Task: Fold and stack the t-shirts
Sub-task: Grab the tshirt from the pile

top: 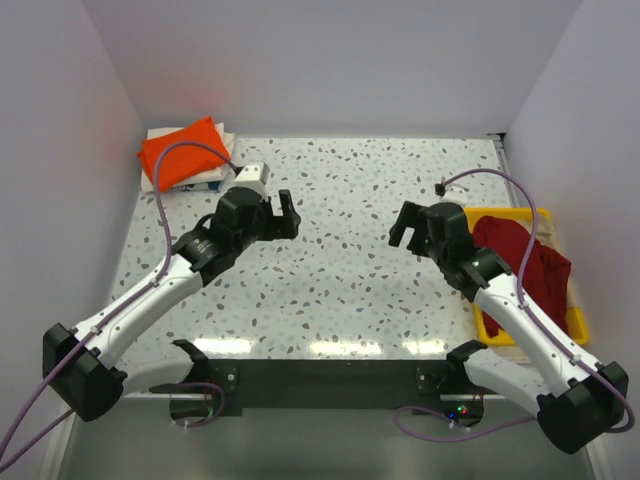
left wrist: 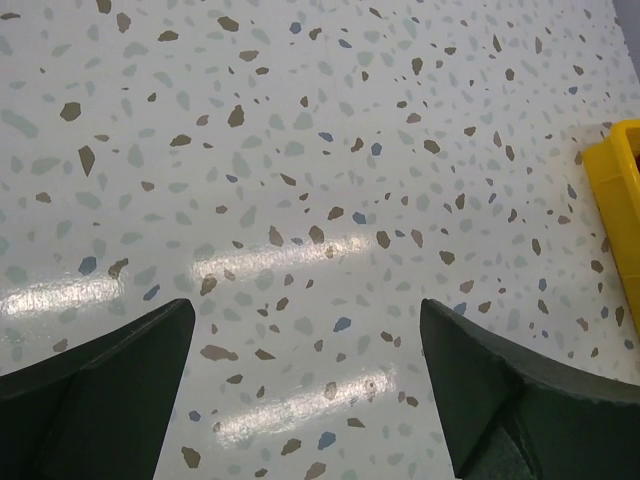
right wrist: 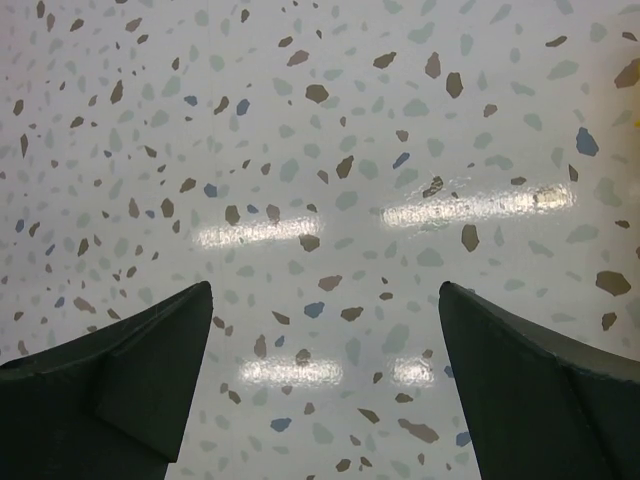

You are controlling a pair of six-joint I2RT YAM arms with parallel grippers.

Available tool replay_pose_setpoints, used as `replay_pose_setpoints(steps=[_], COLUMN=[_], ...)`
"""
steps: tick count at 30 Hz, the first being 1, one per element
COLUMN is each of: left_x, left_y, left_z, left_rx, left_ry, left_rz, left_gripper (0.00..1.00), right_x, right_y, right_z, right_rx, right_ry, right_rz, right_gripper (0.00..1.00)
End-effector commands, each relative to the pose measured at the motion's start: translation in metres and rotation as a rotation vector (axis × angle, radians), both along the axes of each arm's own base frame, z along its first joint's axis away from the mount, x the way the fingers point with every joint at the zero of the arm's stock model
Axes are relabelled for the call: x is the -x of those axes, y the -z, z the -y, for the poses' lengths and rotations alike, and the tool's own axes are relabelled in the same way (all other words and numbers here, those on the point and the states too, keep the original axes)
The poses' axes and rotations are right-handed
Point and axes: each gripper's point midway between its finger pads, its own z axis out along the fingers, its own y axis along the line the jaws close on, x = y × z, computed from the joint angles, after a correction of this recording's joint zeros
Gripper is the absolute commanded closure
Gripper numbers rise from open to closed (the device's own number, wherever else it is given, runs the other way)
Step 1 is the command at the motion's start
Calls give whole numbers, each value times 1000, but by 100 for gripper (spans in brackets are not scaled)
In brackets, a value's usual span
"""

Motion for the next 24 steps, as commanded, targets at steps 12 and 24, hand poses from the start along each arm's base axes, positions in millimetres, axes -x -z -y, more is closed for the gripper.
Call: replay_pose_setpoints(steps=[12,24], left_x=[14,16], left_y=[-31,-23], left_z=[-2,3], left_rx=[33,28], left_ry=[59,90], left_rz=[60,43], left_gripper=[0,0], right_x=[16,27], right_y=[-48,-9], right_z=[71,168], right_rx=[17,306], right_ry=[493,860], right_rz=[1,-307], right_gripper=[1,1])
